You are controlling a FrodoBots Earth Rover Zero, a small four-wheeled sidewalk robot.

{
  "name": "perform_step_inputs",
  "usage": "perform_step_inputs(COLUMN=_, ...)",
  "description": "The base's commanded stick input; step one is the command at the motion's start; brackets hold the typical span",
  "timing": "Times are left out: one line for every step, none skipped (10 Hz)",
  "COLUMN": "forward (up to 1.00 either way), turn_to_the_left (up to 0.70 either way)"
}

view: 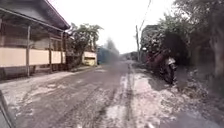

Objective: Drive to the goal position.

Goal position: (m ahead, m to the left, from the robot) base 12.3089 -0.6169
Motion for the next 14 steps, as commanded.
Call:
perform_step_inputs(forward=0.70, turn_to_the_left=0.01)
perform_step_inputs(forward=0.70, turn_to_the_left=0.01)
perform_step_inputs(forward=0.70, turn_to_the_left=0.01)
perform_step_inputs(forward=0.70, turn_to_the_left=0.01)
perform_step_inputs(forward=0.70, turn_to_the_left=0.01)
perform_step_inputs(forward=0.70, turn_to_the_left=0.01)
perform_step_inputs(forward=0.70, turn_to_the_left=0.01)
perform_step_inputs(forward=0.70, turn_to_the_left=0.01)
perform_step_inputs(forward=0.70, turn_to_the_left=0.01)
perform_step_inputs(forward=0.70, turn_to_the_left=0.01)
perform_step_inputs(forward=0.70, turn_to_the_left=0.01)
perform_step_inputs(forward=0.70, turn_to_the_left=0.01)
perform_step_inputs(forward=0.69, turn_to_the_left=0.01)
perform_step_inputs(forward=0.67, turn_to_the_left=0.01)
